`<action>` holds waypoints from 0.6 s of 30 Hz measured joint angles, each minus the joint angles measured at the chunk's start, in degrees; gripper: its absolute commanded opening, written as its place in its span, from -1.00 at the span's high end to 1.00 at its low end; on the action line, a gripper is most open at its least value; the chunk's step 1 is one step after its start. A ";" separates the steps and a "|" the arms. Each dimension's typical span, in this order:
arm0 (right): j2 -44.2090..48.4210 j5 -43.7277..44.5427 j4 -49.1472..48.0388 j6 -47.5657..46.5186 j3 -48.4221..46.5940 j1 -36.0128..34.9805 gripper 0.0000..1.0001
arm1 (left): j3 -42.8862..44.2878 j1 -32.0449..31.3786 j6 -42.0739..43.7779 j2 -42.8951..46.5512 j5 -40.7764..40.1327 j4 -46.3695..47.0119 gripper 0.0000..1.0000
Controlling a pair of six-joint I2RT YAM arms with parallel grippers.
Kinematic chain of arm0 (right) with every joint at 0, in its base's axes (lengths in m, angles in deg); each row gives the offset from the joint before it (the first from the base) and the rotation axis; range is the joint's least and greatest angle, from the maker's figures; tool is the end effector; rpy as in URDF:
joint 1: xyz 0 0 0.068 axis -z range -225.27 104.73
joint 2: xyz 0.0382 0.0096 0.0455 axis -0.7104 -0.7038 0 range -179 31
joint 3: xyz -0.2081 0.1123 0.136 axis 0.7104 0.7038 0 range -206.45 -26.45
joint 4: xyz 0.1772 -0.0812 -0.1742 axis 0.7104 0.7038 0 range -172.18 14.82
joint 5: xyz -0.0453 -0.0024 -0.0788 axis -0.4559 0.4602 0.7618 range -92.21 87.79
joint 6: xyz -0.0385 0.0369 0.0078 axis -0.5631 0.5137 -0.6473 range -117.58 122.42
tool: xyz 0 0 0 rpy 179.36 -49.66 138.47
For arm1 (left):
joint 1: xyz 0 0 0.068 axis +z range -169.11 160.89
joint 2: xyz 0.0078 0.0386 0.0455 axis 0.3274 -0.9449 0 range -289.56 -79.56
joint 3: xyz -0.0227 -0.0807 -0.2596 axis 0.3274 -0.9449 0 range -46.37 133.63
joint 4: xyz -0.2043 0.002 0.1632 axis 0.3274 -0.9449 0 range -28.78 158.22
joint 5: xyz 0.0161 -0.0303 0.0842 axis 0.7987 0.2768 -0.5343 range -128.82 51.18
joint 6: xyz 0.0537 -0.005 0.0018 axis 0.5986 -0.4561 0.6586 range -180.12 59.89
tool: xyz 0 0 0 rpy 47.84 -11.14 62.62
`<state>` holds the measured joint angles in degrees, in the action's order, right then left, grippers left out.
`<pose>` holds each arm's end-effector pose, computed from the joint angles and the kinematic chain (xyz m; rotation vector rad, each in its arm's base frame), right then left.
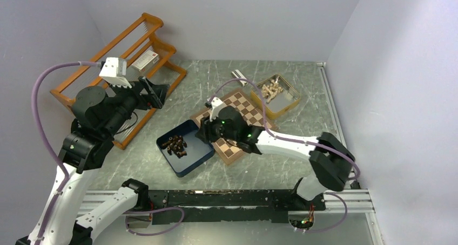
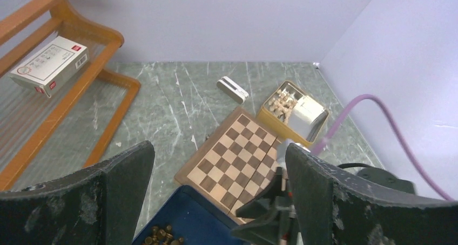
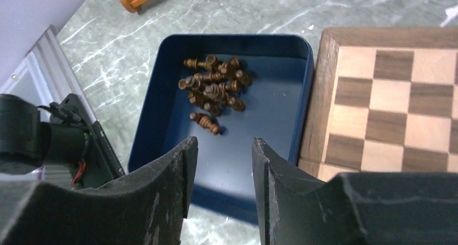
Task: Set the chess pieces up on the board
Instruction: Pick up the chess piece from the storage box.
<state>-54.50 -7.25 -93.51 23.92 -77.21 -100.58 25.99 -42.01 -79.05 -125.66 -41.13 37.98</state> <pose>0.1883 0.2775 0.2429 -0.6706 1.9969 0.9318 0.1291 -0.0530 0.4583 0.0264 1.6662 -0.5235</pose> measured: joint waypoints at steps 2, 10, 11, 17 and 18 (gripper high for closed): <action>-3.78 0.55 -1.36 -0.85 -2.05 -0.81 0.02 | 0.46 -0.02 -0.07 0.39 -0.11 -0.17 -0.90; -15.56 2.34 -3.34 -2.78 -11.58 -4.72 -0.06 | 3.37 0.00 -0.09 0.57 -0.48 -2.99 -0.90; -16.55 2.56 -3.45 -2.82 -12.41 -5.27 -0.06 | 3.80 0.00 -0.09 0.57 -0.55 -3.10 -0.91; -21.51 4.46 -3.58 -2.93 -15.80 -7.34 -0.07 | 4.85 -0.02 0.09 1.22 -1.20 -3.32 -0.91; -22.32 4.79 -3.43 -2.93 -16.37 -7.48 -0.07 | 4.85 -0.02 0.09 1.27 -1.29 -3.45 -0.91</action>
<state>-76.81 -2.46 -96.94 20.99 -93.59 -108.05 30.84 -42.03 -78.97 -124.40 -42.42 34.52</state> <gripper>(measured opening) 0.532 0.952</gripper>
